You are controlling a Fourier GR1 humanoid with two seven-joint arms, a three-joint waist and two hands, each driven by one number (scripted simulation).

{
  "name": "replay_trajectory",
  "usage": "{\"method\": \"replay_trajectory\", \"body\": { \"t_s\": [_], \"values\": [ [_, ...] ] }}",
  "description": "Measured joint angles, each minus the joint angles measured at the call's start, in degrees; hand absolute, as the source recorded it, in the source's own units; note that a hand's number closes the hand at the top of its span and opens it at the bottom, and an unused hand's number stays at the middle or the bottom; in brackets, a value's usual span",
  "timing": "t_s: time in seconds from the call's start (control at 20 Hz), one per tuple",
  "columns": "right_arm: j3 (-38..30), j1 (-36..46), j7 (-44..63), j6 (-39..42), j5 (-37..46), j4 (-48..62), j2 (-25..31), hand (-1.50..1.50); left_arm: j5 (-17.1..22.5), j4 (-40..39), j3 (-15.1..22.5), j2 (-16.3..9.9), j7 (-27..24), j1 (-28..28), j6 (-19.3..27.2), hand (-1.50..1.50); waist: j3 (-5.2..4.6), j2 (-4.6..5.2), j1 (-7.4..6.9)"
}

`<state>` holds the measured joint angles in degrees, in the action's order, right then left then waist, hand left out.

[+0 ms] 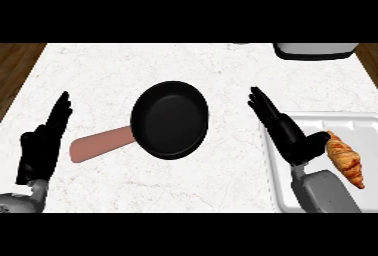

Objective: Pick the croissant from the tray and place it in the pot

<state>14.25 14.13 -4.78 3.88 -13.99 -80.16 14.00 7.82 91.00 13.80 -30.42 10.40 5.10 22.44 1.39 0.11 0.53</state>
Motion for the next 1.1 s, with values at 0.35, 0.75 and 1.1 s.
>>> {"method": "replay_trajectory", "body": {
  "t_s": [0.35, 0.75, 1.1],
  "values": [
    [-5.04, 5.71, -7.16, 12.53, 5.58, 3.29, 18.96, 1.5, 3.31, 2.3, -3.29, 2.62, -0.55, 3.95, 0.24, 0.0, -1.45, -0.15, -1.35],
    [-9.78, 6.08, -34.99, 15.45, 17.12, 16.96, 33.7, -1.5, 7.9, 3.01, -5.42, 5.77, -0.71, 6.26, -0.8, 0.0, -1.11, 0.88, -2.02],
    [-6.75, 10.17, -45.7, 15.47, 24.99, 26.09, 40.17, -1.5, 8.78, 2.37, -6.59, 6.7, -0.52, 7.05, -1.91, 0.0, -1.25, 0.51, -2.18]
  ]
}}
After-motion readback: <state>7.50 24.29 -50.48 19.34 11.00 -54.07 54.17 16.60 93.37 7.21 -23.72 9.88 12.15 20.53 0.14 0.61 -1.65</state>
